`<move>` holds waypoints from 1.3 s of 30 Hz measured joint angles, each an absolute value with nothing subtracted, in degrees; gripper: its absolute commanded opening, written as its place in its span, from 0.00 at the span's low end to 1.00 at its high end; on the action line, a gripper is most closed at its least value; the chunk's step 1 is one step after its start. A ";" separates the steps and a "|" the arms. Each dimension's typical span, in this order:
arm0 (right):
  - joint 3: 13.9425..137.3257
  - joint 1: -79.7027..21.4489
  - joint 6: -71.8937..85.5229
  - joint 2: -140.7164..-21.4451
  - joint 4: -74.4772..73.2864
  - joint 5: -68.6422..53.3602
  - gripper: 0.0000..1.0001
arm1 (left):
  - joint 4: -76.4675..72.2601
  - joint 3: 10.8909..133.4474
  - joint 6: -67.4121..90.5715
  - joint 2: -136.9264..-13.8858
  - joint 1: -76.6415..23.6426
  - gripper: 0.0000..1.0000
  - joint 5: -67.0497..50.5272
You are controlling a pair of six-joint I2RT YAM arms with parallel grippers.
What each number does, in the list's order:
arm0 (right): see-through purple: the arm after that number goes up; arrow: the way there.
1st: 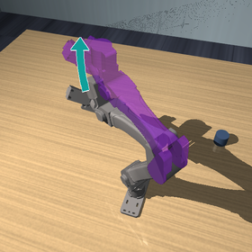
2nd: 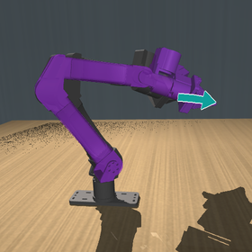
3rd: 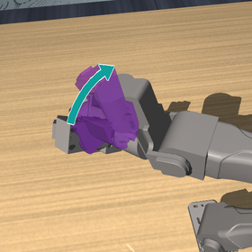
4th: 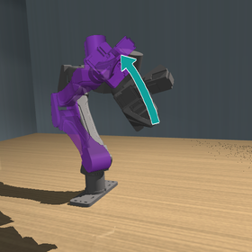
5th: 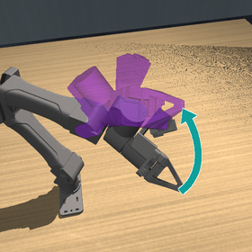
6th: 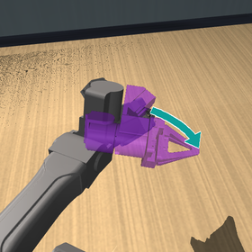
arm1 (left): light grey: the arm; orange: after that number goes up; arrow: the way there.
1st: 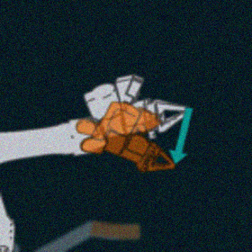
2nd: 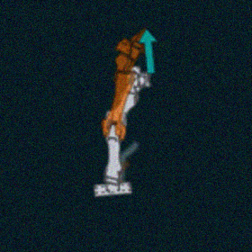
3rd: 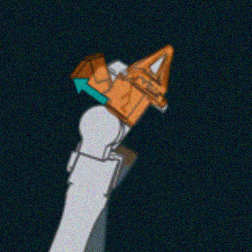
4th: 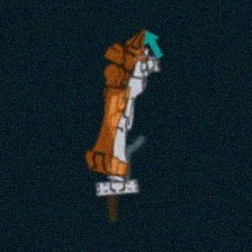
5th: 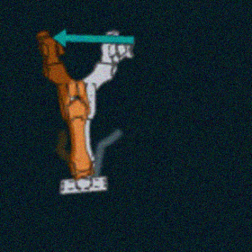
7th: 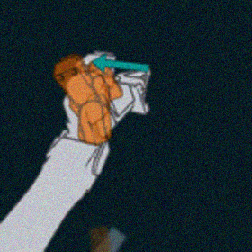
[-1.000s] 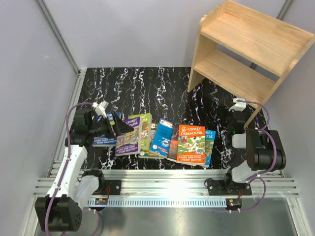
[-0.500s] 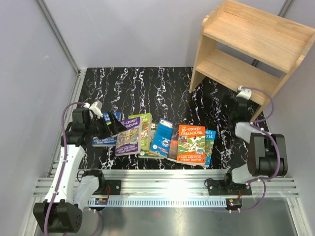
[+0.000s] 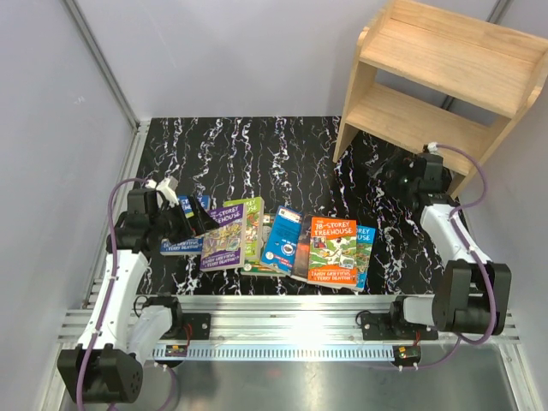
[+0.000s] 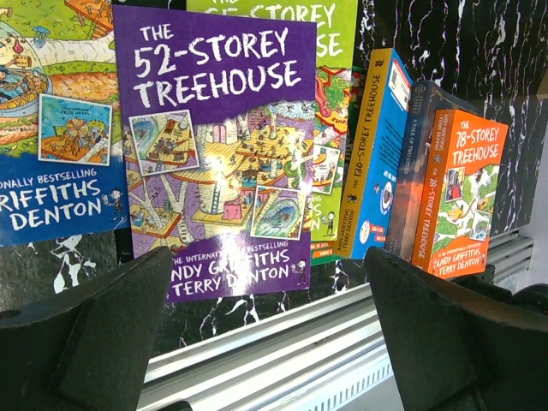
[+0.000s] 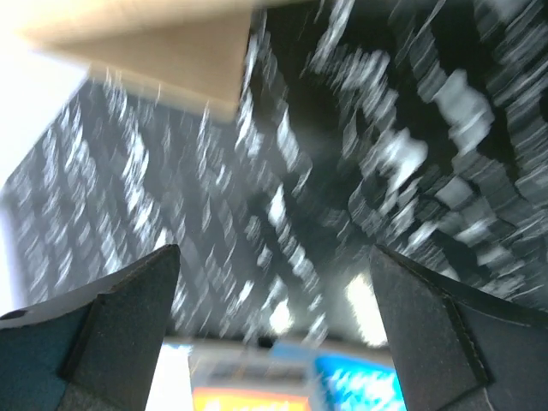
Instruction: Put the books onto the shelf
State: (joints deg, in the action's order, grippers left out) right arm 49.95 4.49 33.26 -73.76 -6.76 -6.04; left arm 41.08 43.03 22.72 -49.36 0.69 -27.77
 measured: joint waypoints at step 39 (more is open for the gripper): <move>34.00 -7.88 40.47 -58.76 -27.51 -18.04 0.17 | 40.42 43.00 22.94 -50.87 0.49 0.99 -28.16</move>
State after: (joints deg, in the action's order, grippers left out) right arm 34.00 -7.88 40.47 -58.76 -27.51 -18.04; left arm 40.42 43.00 22.94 -50.87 0.49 -28.16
